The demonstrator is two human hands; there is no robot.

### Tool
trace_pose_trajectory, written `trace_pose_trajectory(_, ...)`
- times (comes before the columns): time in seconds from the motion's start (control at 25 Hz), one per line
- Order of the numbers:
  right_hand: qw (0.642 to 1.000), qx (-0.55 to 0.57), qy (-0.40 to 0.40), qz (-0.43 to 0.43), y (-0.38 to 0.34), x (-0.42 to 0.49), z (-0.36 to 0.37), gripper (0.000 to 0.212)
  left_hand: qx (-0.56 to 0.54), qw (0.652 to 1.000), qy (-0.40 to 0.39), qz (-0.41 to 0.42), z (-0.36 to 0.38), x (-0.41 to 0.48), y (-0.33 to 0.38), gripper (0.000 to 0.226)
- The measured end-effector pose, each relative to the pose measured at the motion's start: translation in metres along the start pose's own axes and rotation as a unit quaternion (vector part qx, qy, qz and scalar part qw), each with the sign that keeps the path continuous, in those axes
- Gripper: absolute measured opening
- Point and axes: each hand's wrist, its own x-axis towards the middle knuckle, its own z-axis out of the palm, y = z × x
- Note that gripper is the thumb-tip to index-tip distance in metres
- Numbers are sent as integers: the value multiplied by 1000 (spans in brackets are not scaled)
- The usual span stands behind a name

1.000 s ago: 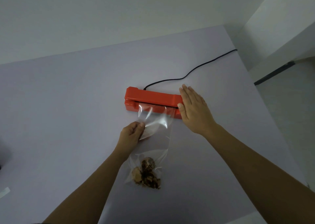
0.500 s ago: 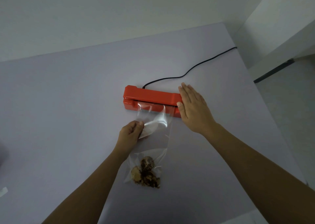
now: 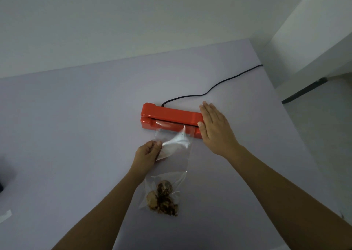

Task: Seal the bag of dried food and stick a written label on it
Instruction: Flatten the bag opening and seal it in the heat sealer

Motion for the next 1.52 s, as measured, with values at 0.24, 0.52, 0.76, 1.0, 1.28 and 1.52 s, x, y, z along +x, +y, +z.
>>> trace_pose_trajectory(0.24, 996, 13, -90, -9, -2, 1, -25, 59, -30, 999, -3, -14, -1, -4, 5, 39)
trace_pose_trajectory(0.52, 979, 193, 47, -56, -37, 11, -101, 72, -61, 997, -6, -50, -4, -3, 3, 31)
trace_pose_trajectory(0.76, 901, 409, -52, -136, -126, 34, -124, 81, -72, 994, -5, -80, -9, 2, -4, 35)
trace_pose_trajectory(1.0, 728, 567, 348, 165, -100, 17, -79, 18, -21, 998, 45, -34, -9, -3, 5, 31)
trace_pose_trajectory(1.28, 688, 542, 144, 460, -76, -43, 31, 33, 157, 982, 45, 97, -9, 0, 20, 47)
trace_pose_trajectory(1.52, 712, 591, 37, 376, -76, -23, 18, 29, 279, 957, -15, 80, -8, 8, 29, 56)
